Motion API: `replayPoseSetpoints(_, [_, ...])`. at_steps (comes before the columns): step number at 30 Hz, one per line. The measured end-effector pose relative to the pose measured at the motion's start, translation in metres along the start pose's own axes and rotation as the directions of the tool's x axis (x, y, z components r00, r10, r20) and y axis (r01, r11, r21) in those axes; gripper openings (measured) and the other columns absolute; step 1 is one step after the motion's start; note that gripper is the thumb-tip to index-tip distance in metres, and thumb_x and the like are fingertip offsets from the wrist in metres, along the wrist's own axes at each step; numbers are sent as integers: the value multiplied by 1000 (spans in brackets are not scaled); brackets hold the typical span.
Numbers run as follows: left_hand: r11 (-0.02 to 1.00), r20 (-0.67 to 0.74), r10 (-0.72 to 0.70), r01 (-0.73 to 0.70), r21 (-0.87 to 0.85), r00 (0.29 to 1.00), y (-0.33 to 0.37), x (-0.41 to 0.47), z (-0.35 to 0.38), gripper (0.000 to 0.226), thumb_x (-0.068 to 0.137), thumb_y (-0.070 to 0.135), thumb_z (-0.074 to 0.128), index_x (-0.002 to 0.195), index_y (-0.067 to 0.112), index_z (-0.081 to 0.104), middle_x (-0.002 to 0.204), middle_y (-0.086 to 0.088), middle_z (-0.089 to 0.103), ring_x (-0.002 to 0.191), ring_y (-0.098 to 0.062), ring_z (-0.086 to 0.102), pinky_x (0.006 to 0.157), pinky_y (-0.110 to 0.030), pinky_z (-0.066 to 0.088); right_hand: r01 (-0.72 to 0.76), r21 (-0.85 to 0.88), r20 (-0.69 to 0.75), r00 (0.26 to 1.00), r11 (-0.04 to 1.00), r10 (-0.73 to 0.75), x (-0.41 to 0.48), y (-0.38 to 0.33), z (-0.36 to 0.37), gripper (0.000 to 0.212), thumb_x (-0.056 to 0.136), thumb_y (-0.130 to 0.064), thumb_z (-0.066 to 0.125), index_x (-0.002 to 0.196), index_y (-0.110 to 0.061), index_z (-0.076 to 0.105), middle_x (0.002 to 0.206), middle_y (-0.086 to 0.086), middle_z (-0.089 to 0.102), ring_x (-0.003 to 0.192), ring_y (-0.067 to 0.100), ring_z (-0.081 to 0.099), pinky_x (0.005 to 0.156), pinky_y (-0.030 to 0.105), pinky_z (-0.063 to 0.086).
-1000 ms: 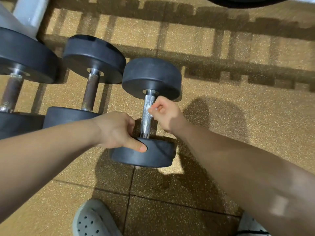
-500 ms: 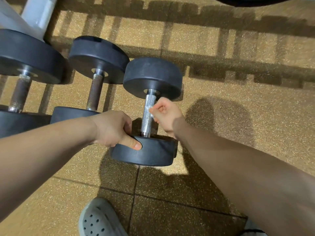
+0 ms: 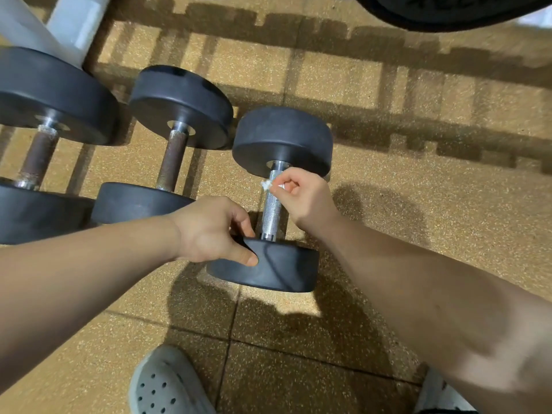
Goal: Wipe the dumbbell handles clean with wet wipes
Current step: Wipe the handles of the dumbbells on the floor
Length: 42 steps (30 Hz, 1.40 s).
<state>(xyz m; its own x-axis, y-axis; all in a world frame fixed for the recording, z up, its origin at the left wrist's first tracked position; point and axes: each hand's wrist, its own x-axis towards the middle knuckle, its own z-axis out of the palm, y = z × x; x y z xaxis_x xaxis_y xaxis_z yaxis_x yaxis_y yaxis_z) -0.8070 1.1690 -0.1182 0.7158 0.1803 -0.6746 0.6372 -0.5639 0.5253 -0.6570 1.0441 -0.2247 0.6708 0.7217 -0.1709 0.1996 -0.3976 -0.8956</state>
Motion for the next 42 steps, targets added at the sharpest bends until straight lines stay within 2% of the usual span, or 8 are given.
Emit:
replayPoseSetpoints(6, [992,-57,122,-119,51,991,16,4,16,33,67,44,91,74,21,68,64,10,58,63,-9,50,63,-24,41,479,-292,346,860,828,-375,-11,3,-9,17,83,-21,62,77,-16,77,75,-9,51,72,19,59,69,21,42])
replayPoseSetpoints(12, [992,-60,106,-101,78,993,22,7,22,34,67,47,90,72,24,65,68,8,63,66,-10,55,65,-27,46,245,-469,144,969,848,-201,19,1,-24,17,92,-22,66,102,-16,79,100,7,70,93,27,66,87,35,51])
replayPoseSetpoints(18, [996,-78,86,-85,22,993,17,6,21,36,65,43,92,77,17,71,73,2,67,69,-14,58,71,-31,48,509,-446,586,788,736,-190,-5,-10,-34,21,91,-23,63,104,-18,78,99,5,72,98,26,64,87,38,50])
replayPoseSetpoints(23, [996,-92,84,-85,-6,992,18,3,22,33,65,40,93,78,18,72,77,0,71,70,-12,60,67,-24,46,223,-454,207,968,863,-141,12,-2,-26,21,94,-22,65,110,-21,77,111,6,69,103,25,65,96,38,49])
replayPoseSetpoints(29, [994,-138,97,-103,-32,986,12,1,31,35,67,44,91,78,18,71,80,-4,69,70,-18,59,74,-36,50,426,-400,610,784,811,-111,-15,-10,-40,16,92,-22,68,101,-15,79,92,4,69,87,20,63,78,30,45])
replayPoseSetpoints(32, [995,-155,87,-94,-35,984,12,0,32,31,68,43,91,81,21,72,80,4,69,68,-8,56,64,-20,44,422,-447,486,855,788,-182,-2,-6,-31,21,95,-23,63,110,-20,77,103,5,70,97,25,64,87,33,48])
replayPoseSetpoints(36, [995,-152,85,-90,-31,985,12,0,32,30,68,44,91,82,23,73,80,8,69,73,-10,62,66,-20,45,48,-404,61,998,914,-25,12,-3,-24,23,97,-24,59,113,-25,76,111,4,67,100,23,64,92,30,48])
replayPoseSetpoints(42, [997,-166,63,-68,-27,984,11,-6,33,31,68,44,90,86,27,73,85,16,68,79,0,61,70,-11,41,405,-429,597,798,807,-83,-17,-12,-32,19,93,-21,64,105,-19,79,89,-3,67,84,16,59,77,26,39])
